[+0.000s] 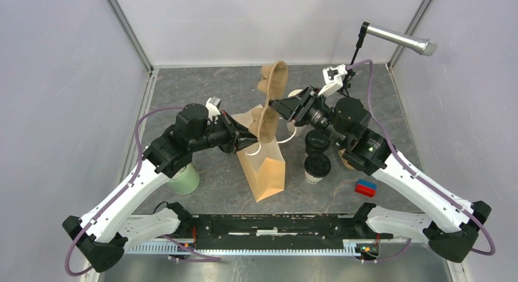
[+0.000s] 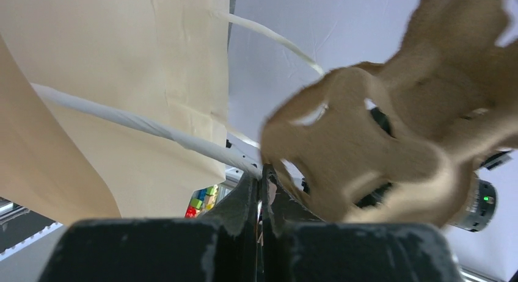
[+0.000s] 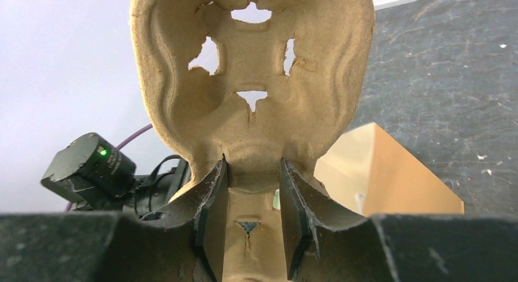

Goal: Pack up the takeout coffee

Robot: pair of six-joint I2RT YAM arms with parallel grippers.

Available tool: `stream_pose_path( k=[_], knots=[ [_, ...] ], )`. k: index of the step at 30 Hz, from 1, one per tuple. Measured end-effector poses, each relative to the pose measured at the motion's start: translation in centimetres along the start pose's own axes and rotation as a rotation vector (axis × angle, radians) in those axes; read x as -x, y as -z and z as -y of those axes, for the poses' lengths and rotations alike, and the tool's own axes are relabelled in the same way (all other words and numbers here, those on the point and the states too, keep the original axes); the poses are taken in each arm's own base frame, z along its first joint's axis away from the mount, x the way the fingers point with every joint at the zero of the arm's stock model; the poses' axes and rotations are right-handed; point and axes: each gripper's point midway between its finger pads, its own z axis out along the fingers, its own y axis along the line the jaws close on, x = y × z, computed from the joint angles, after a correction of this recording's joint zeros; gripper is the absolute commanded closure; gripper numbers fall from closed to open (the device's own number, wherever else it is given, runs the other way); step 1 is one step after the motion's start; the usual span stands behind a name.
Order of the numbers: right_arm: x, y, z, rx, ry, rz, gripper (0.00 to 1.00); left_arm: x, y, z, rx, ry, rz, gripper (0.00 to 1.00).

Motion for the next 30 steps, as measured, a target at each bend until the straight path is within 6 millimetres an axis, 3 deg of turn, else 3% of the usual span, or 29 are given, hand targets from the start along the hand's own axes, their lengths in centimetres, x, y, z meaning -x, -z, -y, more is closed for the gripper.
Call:
stream_pose_path(
  k=[5, 19, 30],
  knots=[
    [-1.1, 0.1, 2.1, -0.058, -0.024, 0.017, 0.61, 0.6, 0.7, -0.3, -0.011, 0.025, 0.019, 0.98],
    [-1.0, 0.2, 3.5, -0.113, -0.004, 0.04, 0.61, 1.9, 2.1, -0.3, -0.027, 0.055, 0.06, 0.98],
    [-2.8, 0.7, 6.3, -0.21, 0.076, -0.026, 0.61, 1.8, 4.4, 1.5, -0.128, 0.018, 0.092, 0.98]
  ],
)
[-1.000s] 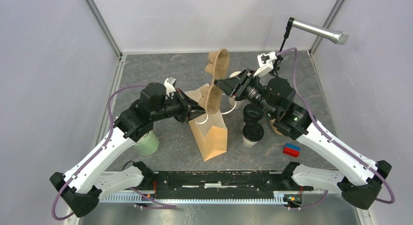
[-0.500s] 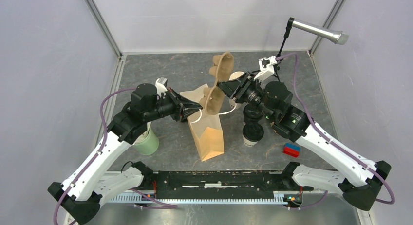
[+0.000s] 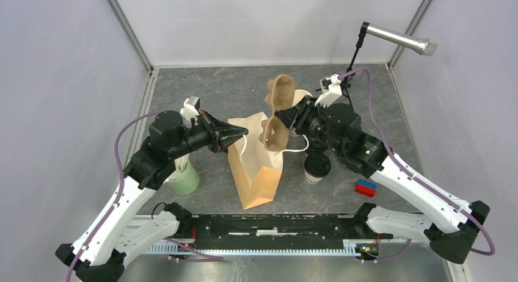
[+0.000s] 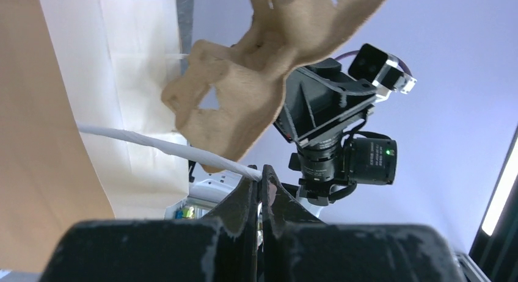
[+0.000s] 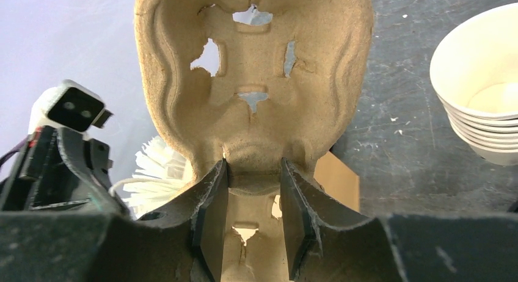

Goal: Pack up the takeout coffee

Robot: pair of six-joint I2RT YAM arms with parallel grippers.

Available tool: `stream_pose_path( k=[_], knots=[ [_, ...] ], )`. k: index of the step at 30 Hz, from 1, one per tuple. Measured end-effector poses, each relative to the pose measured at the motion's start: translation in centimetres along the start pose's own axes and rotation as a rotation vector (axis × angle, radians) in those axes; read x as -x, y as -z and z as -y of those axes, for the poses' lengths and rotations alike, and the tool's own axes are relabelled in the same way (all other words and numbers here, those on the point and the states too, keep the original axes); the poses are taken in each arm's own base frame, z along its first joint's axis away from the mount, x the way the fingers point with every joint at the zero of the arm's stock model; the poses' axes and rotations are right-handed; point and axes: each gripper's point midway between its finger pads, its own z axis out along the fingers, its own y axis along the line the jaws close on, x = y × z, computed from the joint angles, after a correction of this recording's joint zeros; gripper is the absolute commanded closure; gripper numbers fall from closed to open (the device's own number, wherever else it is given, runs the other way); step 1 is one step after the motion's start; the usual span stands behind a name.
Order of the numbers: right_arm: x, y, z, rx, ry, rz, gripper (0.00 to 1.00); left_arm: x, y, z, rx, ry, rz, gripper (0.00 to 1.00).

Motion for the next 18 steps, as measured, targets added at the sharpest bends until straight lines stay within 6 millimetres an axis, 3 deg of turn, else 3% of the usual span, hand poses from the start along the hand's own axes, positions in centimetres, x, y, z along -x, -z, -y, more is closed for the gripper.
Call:
stream_pose_path(
  k=[6, 13, 18],
  knots=[
    [-0.2, -0.1, -0.2, -0.007, 0.024, -0.027, 0.61, -0.3, 0.1, 0.9, -0.113, -0.043, -0.011, 0.98],
    [-0.3, -1.0, -5.1, 0.088, 0.006, -0.065, 0.61, -0.3, -1.0, 1.1, -0.204, -0.08, -0.031, 0.98],
    [-0.8, -1.7, -5.9, 0.092, -0.024, -0.077, 0.61, -0.6, -0.7, 2.5, -0.267, -0.11, -0.049, 0.98]
  ],
)
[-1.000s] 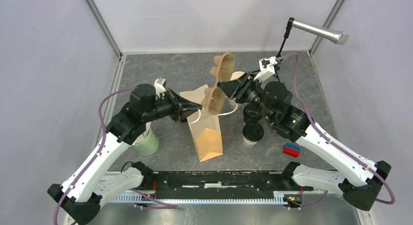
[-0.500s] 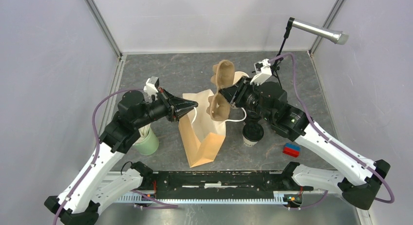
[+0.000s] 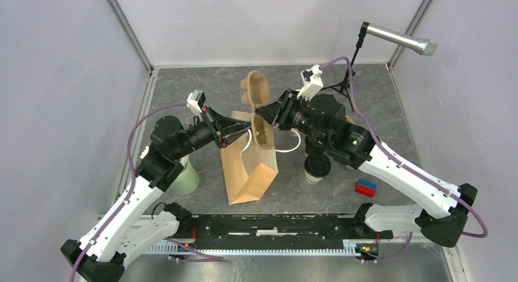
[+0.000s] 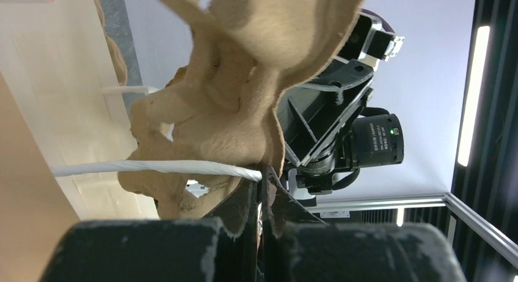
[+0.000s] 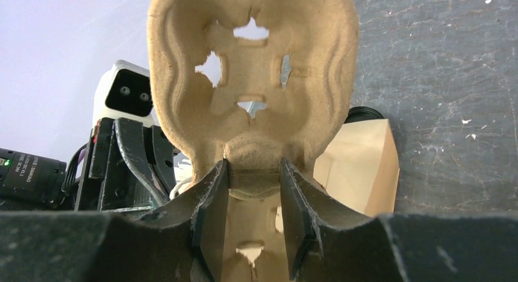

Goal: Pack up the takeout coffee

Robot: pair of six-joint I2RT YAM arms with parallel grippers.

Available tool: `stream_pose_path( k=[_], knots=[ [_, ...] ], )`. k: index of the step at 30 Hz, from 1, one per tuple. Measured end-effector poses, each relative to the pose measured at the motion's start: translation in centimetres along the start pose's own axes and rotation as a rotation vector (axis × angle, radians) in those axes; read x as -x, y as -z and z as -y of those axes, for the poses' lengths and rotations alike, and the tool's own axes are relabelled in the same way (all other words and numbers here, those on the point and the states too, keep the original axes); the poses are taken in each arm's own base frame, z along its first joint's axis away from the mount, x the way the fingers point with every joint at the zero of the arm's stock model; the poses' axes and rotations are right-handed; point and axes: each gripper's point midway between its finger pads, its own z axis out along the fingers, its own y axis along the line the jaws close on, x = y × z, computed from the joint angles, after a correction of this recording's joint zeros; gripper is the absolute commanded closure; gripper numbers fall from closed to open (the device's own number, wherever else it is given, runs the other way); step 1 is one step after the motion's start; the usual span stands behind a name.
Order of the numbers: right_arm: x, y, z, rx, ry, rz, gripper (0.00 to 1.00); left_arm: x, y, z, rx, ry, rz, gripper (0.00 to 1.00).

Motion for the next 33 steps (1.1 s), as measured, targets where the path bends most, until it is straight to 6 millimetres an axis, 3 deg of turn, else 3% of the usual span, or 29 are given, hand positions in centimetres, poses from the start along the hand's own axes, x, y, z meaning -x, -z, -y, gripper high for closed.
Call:
stream_pose_path(
  k=[14, 20, 26, 33],
  knots=[
    [-1.1, -0.4, 0.3, -0.046, -0.005, -0.009, 0.61, 0.1, -0.4, 0.4, -0.027, -0.013, -0.004, 0.98],
    [-3.7, -0.3, 0.8, -0.07, 0.035, -0.048, 0.62, 0.1, -0.3, -0.2, -0.015, -0.008, -0.001, 0.98],
    [-6.1, -0.1, 2.8, -0.127, 0.082, -0.1, 0.62, -0.3, 0.6, -0.7, -0.009, -0.007, 0.007, 0.98],
    [-7.0, 0.3, 2.6, -0.125, 0.145, -0.118, 0.61, -0.3, 1.6, -0.2, -0.027, -0.017, 0.033, 0.98]
  ],
)
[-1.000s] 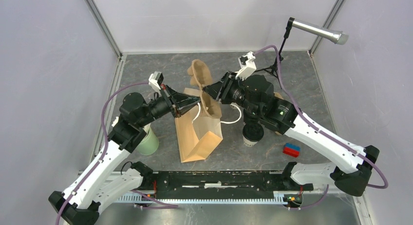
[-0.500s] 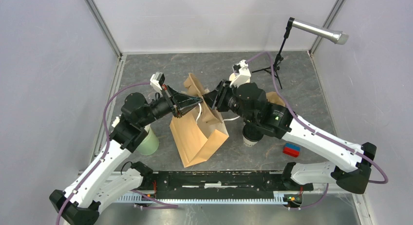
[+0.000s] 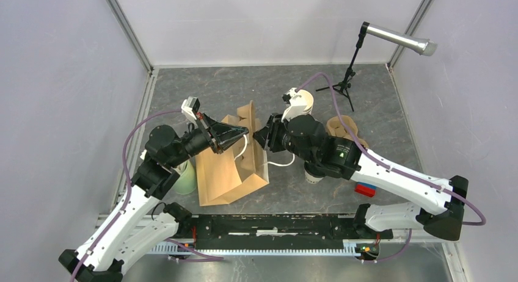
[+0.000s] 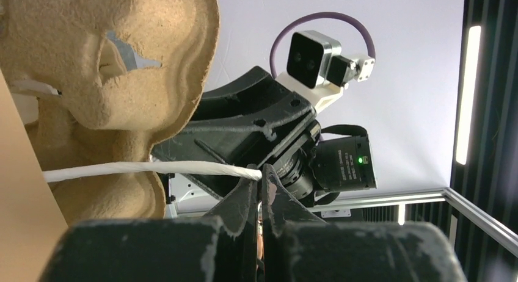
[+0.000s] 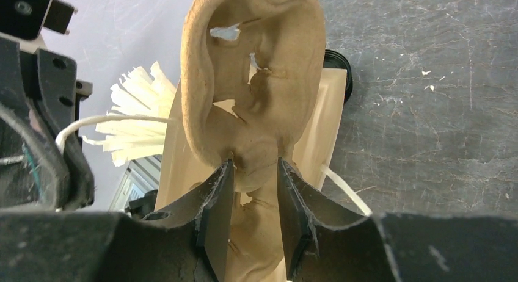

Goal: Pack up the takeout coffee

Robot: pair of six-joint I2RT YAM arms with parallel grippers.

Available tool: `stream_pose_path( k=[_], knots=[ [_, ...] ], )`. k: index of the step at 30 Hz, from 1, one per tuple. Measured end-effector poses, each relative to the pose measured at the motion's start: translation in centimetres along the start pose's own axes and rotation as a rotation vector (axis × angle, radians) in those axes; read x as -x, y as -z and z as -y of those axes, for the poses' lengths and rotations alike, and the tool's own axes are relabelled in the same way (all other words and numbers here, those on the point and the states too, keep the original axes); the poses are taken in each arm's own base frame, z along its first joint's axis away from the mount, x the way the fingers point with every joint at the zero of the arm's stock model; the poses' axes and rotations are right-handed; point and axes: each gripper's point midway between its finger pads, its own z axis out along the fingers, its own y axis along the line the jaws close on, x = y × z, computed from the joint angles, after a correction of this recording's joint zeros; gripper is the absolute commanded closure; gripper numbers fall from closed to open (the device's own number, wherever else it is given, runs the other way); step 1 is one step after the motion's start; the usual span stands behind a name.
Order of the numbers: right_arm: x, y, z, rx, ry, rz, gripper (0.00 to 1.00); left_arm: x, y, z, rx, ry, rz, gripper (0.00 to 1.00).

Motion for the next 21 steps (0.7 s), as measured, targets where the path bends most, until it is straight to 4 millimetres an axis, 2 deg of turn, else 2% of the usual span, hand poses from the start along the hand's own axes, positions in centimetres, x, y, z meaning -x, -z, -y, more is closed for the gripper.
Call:
stream_pose_path(
  k=[5, 13, 21],
  knots=[
    [-0.7, 0.1, -1.0, 0.021, 0.064, -0.015, 0.6, 0.0, -0.1, -0.3, 0.01, 0.003, 0.0, 0.98],
    [-2.2, -0.9, -2.4, 0.016, 0.144, -0.08, 0.61, 0.2, -0.6, -1.1, 0.035, -0.013, -0.004, 0.98],
    [-2.9, -0.8, -3.1, 0.005, 0.193, -0.123, 0.59, 0.2, -0.6, -1.4, 0.044, -0.033, -0.003, 0.98]
  ],
)
